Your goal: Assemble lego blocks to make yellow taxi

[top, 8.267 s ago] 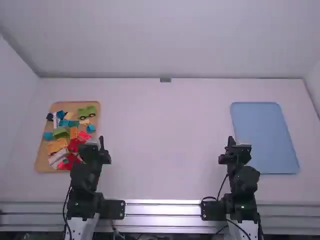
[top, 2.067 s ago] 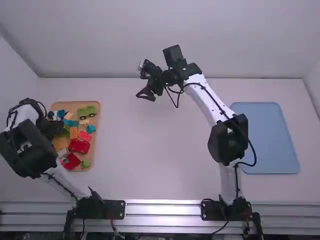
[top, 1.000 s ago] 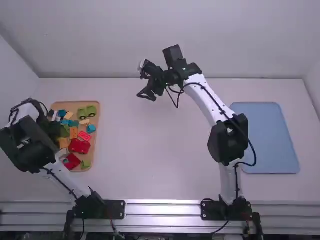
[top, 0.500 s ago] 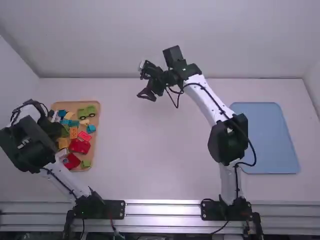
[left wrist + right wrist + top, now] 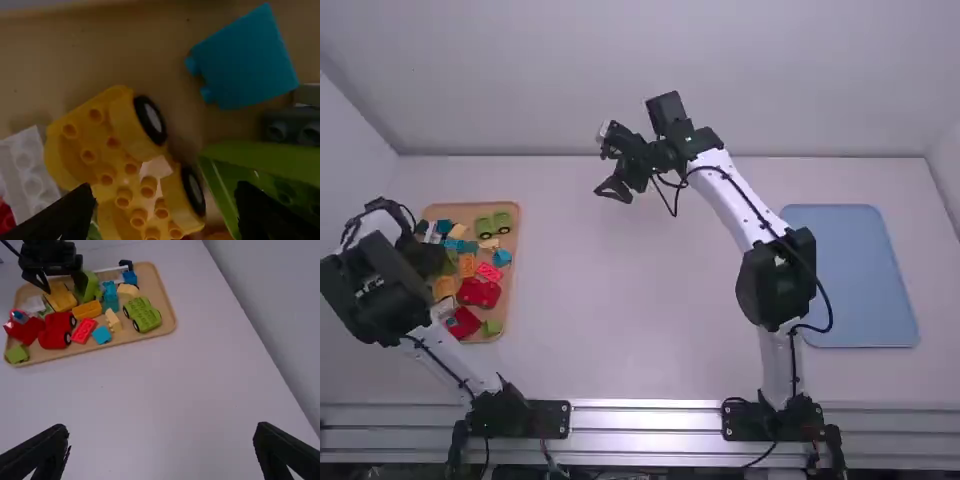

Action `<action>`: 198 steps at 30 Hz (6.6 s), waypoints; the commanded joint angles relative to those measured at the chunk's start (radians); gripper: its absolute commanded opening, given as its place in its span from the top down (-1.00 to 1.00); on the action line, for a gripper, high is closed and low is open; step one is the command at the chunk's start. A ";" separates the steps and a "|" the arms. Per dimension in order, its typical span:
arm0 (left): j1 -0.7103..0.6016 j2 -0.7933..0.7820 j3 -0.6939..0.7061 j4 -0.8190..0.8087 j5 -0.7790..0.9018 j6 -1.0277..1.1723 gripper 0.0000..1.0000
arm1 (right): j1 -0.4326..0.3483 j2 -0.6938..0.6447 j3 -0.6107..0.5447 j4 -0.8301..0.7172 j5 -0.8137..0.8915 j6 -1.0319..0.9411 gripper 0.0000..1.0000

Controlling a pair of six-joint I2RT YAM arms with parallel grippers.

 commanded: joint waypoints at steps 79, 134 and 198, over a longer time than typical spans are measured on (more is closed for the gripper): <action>0.026 -0.035 -0.180 0.192 0.198 0.082 0.29 | -0.004 -0.047 -0.005 0.000 -0.010 0.003 -0.97; -1.238 -0.254 -0.451 0.341 0.374 1.809 0.15 | -0.240 -0.319 -0.005 -0.693 -0.453 -0.730 -0.97; -0.422 -0.818 -0.412 0.154 -0.203 0.315 -0.98 | -0.020 -0.319 -0.266 0.031 -0.171 -0.086 -0.98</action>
